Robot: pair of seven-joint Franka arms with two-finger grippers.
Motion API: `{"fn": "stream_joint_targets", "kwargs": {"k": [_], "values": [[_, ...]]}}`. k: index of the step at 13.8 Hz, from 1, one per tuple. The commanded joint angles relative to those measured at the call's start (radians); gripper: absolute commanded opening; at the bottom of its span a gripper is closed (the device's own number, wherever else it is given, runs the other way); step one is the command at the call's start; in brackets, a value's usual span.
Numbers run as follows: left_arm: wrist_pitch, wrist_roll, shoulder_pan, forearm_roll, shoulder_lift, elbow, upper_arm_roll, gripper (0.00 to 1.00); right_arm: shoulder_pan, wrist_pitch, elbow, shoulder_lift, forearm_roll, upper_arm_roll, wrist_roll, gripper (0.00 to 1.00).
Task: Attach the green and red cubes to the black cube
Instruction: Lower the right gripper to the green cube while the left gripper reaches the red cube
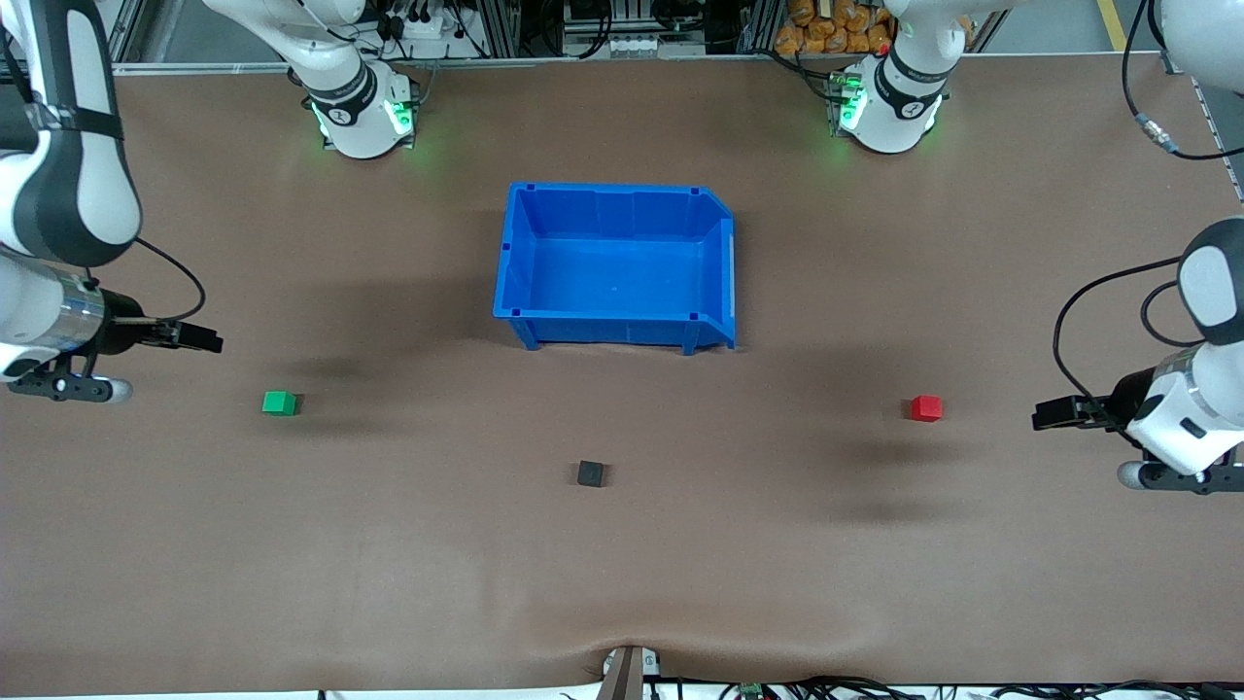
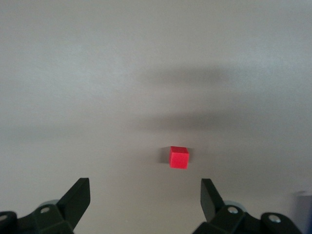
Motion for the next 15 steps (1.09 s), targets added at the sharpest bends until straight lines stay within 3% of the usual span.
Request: {"fn": "stream_joint_targets", "kwargs": {"k": [1,8,11,15], "values": [[-0.005,-0.068,0.003,-0.037,0.063,0.022,-0.003,1.00,0.015,0.127,-0.083,0.008,-0.005,0.000,-0.002,1.00],[-0.011,-0.065,-0.029,-0.058,0.178,-0.006,-0.014,1.00,0.023,0.257,-0.091,0.134,-0.005,0.000,-0.005,1.00],[-0.006,-0.079,-0.029,-0.159,0.246,-0.033,-0.031,1.00,0.025,0.334,-0.091,0.203,-0.005,0.002,-0.005,1.00],[0.021,-0.088,-0.063,-0.057,0.278,-0.040,-0.029,1.00,0.032,0.400,-0.089,0.274,-0.007,0.002,-0.011,1.00]]}}
